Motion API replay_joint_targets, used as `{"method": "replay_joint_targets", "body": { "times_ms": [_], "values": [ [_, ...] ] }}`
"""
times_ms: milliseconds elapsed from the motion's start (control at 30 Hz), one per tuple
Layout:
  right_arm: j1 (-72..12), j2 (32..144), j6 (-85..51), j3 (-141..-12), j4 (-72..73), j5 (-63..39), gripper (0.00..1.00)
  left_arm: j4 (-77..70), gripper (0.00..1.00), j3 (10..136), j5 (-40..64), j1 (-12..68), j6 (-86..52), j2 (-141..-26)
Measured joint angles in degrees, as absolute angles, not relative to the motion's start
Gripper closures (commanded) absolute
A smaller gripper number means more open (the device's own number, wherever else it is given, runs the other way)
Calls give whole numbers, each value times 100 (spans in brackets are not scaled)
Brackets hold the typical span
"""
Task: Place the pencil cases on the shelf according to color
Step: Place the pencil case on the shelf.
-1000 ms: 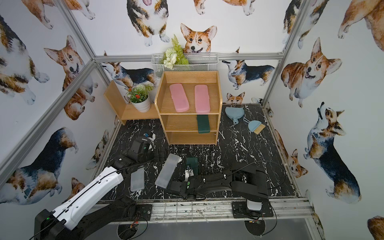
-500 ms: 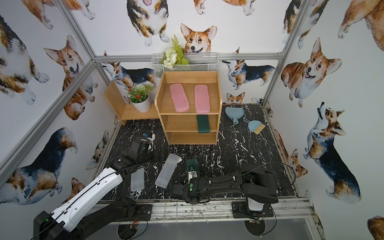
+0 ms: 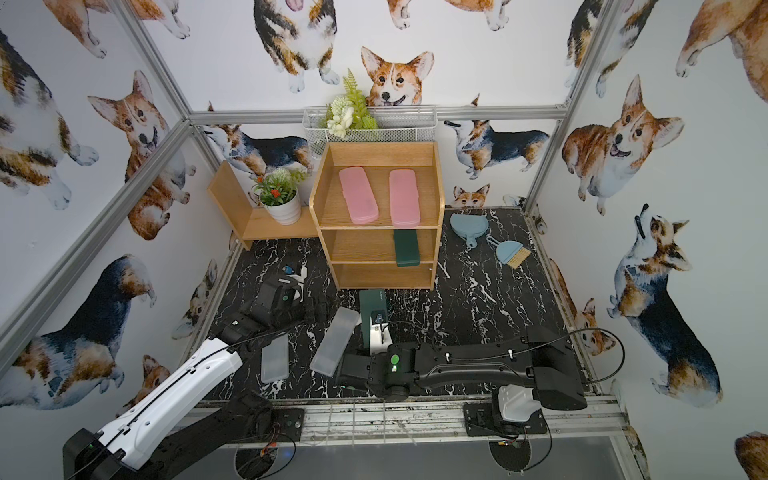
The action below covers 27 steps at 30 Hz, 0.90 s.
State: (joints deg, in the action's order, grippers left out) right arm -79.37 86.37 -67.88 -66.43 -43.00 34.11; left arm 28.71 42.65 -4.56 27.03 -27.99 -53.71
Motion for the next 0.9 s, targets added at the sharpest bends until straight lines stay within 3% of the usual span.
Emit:
{"method": "replay_joint_targets", "body": {
  "times_ms": [267,567,700,800,900],
  "values": [
    [-6735,8733,-5354,-7183,-3500,3352,52,2871,1,4257,-449,2703,-2801,-5371],
    [-5754,9828,-4294,-8381,-3100,3096,49,2853,1,4235,-399,2705,-2821,-5363],
    [-5509,10263,-4141,-8801,-3083,2998,38,2853,1,4235,-327,2705,-2821,-5363],
    [-5461,10455,-4101,-8997,-3111,2926,19,2851,1,4233,-274,2703,-2818,-5363],
    [-5428,10575,-4025,-9150,-3127,2867,12,2847,1,4230,-250,2705,-2818,-5387]
  ]
}}
